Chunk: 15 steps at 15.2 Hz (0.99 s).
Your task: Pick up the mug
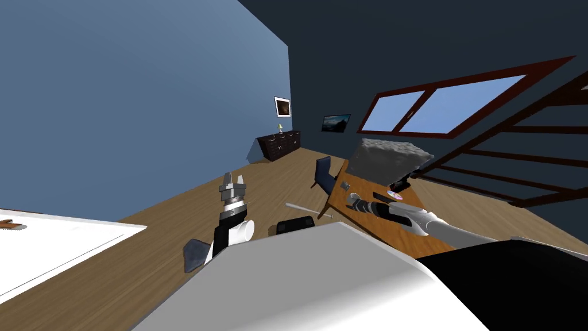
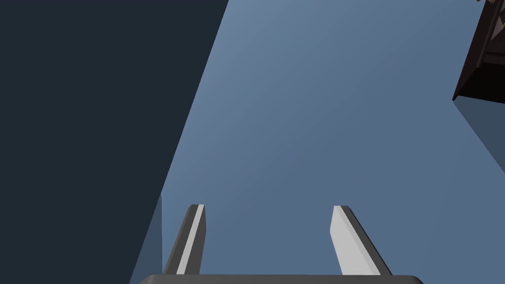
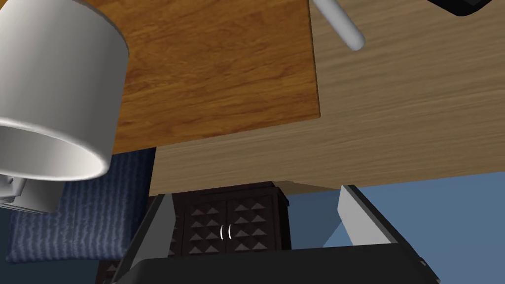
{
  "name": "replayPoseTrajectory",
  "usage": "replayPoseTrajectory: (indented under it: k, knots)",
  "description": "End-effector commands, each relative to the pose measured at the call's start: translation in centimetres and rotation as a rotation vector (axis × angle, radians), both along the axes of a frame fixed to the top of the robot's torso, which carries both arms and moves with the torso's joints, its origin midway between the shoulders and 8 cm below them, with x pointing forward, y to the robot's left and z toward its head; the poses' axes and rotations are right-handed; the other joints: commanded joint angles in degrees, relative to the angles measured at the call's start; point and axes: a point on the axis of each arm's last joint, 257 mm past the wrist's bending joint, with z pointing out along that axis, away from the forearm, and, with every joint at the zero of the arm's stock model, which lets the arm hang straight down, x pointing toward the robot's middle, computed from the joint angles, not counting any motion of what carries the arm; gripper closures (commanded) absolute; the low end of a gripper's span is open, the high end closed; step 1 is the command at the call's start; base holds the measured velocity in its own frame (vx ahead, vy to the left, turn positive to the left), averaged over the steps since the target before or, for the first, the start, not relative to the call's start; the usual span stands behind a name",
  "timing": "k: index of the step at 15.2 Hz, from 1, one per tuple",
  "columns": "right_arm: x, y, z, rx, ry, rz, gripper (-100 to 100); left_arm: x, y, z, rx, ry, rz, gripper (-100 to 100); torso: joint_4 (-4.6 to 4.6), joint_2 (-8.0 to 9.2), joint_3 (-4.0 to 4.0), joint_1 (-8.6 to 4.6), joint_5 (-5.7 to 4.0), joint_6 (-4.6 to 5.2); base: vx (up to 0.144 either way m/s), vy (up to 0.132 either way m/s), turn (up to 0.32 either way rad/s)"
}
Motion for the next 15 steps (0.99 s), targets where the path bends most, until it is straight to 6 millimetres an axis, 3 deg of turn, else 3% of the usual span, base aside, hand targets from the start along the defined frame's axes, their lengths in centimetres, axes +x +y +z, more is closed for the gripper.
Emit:
replayPoseTrajectory:
  k: [1, 4, 7, 9, 10, 11, 13, 15]
  knots:
    - [-0.6, -1.1, -0.2, -0.025, 0.017, 0.003, -100, 0.0, 0.0, 0.0, 0.0, 0.0, 0.0, 0, 0.0, 0.0, 0.0, 0.0, 0.0, 0.0, 0.056, -0.018, 0.044]
    - [-3.3, -4.2, -0.7, -0.097, 0.085, 0.022, -100, 0.0, 0.0, 0.0, 0.0, 0.0, 0.0, 0, 0.02, 0.1, 0.05, 0.05, 0.0, 0.01, 0.049, -0.017, 0.126]
    - [-4.8, -5.5, -1.0, -0.127, 0.12, 0.03, -100, 0.0, 0.0, 0.0, 0.0, 0.0, 0.0, 0, 0.02, 0.09, 0.05, 0.04, 0.0, 0.01, 0.054, -0.024, 0.131]
    - [-7.7, -7.3, -1.7, -0.168, 0.188, 0.047, -100, 0.0, 0.0, 0.0, 0.0, 0.0, 0.0, 0, 0.01, 0.06, 0.03, 0.02, -0.01, -0.01, 0.074, -0.031, 0.186]
    - [-7.7, -7.3, -1.7, -0.168, 0.188, 0.047, -100, 0.0, 0.0, 0.0, 0.0, 0.0, 0.0, 0, 0.0, 0.01, 0.01, 0.01, -0.01, -0.01, 0.078, -0.037, 0.145]
    - [-9.1, -7.9, -2.0, -0.182, 0.22, 0.055, -100, 0.0, 0.0, 0.0, 0.0, 0.0, 0.0, 0, 0.0, 0.0, 0.0, 0.0, 0.0, 0.01, 0.066, -0.038, 0.132]
    - [-9.1, -7.9, -2.0, -0.182, 0.22, 0.055, -100, 0.0, 0.0, 0.0, 0.0, 0.0, 0.0, 0, 0.01, 0.05, 0.02, 0.02, -0.01, 0.02, 0.044, -0.024, 0.055]
    - [-11.7, -8.6, -2.8, -0.2, 0.277, 0.07, -100, 0.0, 0.0, 0.0, 0.0, 0.0, 0.0, 0, 0.03, 0.15, 0.08, 0.08, 0.0, 0.03, 0.034, -0.016, 0.113]
